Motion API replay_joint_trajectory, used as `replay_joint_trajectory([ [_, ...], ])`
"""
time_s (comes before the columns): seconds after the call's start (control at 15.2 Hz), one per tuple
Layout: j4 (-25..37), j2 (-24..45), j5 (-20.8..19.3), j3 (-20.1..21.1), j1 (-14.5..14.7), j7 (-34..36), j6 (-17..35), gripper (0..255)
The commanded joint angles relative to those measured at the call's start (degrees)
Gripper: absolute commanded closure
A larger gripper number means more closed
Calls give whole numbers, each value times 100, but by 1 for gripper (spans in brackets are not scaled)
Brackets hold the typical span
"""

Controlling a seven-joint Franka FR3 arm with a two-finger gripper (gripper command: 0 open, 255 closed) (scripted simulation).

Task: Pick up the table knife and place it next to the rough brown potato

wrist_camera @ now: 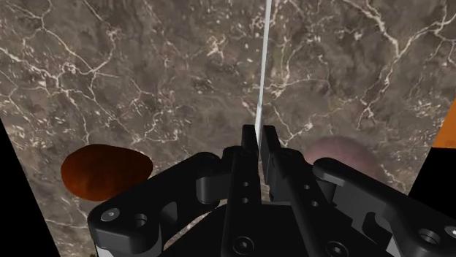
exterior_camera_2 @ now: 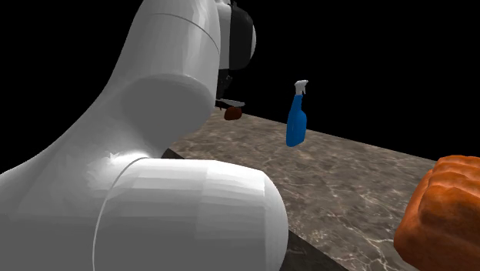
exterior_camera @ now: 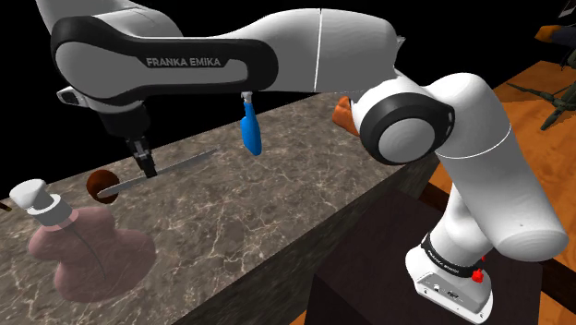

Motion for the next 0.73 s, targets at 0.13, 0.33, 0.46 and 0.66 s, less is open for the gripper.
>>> replay_joint_trajectory([
  [0.13, -507, -115, 5, 4, -16, 9, 398, 255],
  [0.33, -865, -188, 9, 5, -32, 8, 682, 255],
  [0.46, -1070, -218, 11, 5, -41, 6, 857, 255],
  [0.66, -1341, -241, 11, 5, -51, 5, 1105, 255],
])
